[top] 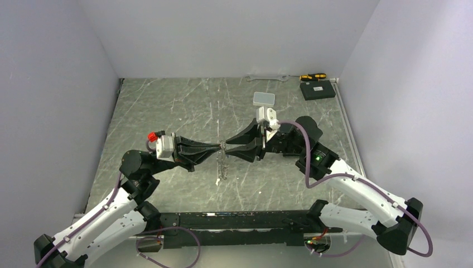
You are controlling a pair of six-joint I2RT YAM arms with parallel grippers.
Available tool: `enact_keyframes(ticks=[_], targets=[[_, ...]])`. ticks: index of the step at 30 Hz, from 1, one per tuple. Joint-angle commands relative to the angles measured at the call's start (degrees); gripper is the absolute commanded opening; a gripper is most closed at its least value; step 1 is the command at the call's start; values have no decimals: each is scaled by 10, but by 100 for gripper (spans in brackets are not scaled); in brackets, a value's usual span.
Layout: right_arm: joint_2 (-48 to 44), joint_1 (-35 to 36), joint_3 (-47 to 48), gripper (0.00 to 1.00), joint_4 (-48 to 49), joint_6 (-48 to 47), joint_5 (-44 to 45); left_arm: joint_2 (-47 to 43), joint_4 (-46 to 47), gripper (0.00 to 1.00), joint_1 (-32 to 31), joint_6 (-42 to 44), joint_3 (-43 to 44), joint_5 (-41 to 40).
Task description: Put the keys on the keyring
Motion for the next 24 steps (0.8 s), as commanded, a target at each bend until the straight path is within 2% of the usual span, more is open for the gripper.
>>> enact_keyframes(ticks=[1, 7, 21, 24], targets=[[6, -1, 6, 36, 38, 12, -12, -4, 42, 0, 0, -11, 4, 4], [10, -1, 4, 27, 52, 22, -21, 0, 49, 0, 0, -12, 3, 6], [20, -1, 5, 24, 58, 25, -33, 4, 52, 0, 0, -13, 3, 7], [21, -1, 6, 19, 58, 25, -33, 4, 51, 0, 0, -12, 4, 8]])
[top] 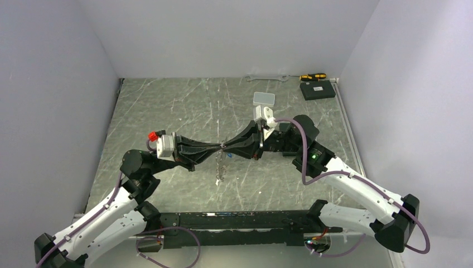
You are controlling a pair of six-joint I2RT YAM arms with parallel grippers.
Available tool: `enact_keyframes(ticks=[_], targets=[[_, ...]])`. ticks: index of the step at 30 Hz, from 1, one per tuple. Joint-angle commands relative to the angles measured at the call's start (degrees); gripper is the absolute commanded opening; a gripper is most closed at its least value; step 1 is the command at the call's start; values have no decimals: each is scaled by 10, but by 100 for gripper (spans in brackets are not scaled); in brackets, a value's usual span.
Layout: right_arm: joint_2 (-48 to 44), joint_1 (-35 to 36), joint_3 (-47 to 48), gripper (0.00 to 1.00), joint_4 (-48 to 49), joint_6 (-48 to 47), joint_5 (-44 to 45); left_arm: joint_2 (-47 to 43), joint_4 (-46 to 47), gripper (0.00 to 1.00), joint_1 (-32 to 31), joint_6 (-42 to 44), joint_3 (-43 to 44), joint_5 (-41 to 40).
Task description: Put the keys on the keyring
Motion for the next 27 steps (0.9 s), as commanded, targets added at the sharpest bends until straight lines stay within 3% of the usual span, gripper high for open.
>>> enact_keyframes(ticks=[1, 6, 15, 17, 22, 27], targets=[[0, -1, 7, 16, 30, 4, -12, -1, 43, 0, 0, -10, 4, 7], [3, -1, 10, 0, 27, 3, -13, -1, 44, 0, 0, -10, 4, 9], [1, -1, 10, 0, 14, -9, 5, -3, 11, 0, 0, -4, 13, 6], [1, -1, 11, 0, 8, -15, 9, -4, 2, 7, 0, -2, 13, 6], [1, -1, 17, 0, -14, -30, 22, -13, -29, 36, 0, 4, 16, 5], [4, -1, 32, 0, -54, -52, 22, -28, -99, 48, 0, 28, 38, 9]])
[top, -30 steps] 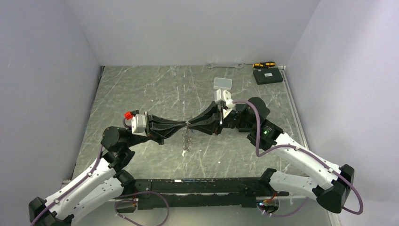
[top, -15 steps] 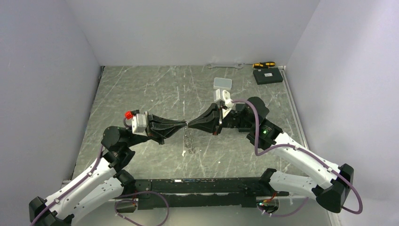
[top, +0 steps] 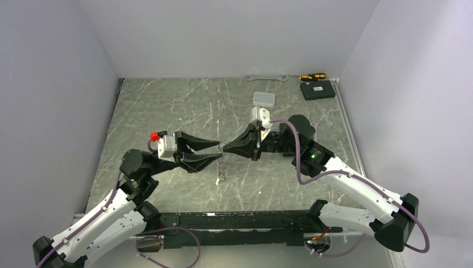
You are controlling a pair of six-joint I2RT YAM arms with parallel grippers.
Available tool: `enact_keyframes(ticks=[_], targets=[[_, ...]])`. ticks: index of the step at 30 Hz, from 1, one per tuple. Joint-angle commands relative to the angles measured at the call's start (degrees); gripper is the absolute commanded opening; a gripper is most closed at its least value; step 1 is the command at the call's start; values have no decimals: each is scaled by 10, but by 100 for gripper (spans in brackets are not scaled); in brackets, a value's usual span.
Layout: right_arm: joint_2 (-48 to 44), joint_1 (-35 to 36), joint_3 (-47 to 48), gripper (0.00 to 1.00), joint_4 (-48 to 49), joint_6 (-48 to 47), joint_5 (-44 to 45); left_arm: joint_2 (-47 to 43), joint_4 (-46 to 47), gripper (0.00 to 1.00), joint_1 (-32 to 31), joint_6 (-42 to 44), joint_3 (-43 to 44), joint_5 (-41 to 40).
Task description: Put the keys on the keyring
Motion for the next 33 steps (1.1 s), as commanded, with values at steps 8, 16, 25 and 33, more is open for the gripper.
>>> enact_keyframes(ticks=[8, 16, 25, 33], targets=[[15, 5, 93, 0, -161, -95, 63, -35, -329, 56, 0, 129, 138, 21], [40, 18, 178, 0, -342, -155, 203, 45, -595, 56, 0, 282, 281, -70], [44, 20, 169, 0, -356, -153, 157, 141, -578, 53, 0, 355, 300, 31], [53, 20, 159, 0, -357, -169, 95, 179, -562, 52, 0, 355, 302, 96]])
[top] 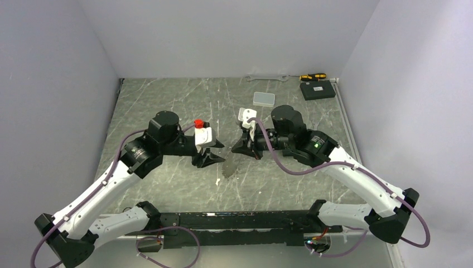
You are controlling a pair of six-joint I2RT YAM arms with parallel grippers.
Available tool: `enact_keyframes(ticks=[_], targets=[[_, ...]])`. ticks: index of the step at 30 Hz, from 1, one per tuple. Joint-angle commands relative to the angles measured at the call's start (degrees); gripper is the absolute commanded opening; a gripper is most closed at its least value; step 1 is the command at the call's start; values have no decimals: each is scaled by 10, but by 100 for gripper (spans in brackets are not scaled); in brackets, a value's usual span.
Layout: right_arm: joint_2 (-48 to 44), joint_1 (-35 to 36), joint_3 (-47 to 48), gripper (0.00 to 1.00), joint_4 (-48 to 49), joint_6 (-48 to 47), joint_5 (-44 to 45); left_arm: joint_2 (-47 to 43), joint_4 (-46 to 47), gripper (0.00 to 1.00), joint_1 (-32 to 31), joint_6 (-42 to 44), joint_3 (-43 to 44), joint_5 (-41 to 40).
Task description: Put the keys on the keyring
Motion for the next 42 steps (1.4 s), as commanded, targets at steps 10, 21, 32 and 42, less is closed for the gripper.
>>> enact_keyframes(ticks=[10, 21, 32, 42], targets=[[13, 4, 4, 0, 13, -20, -62, 10, 35, 33, 0, 17, 12, 47], [18, 8, 9, 0, 6, -24, -75, 19, 47, 24, 0, 11, 11, 65], [19, 11, 6, 0, 14, -27, -92, 17, 82, 0, 0, -11, -8, 79], [-23, 11, -38, 42, 86, 1, -73, -33, 181, 0, 29, -79, -62, 78]])
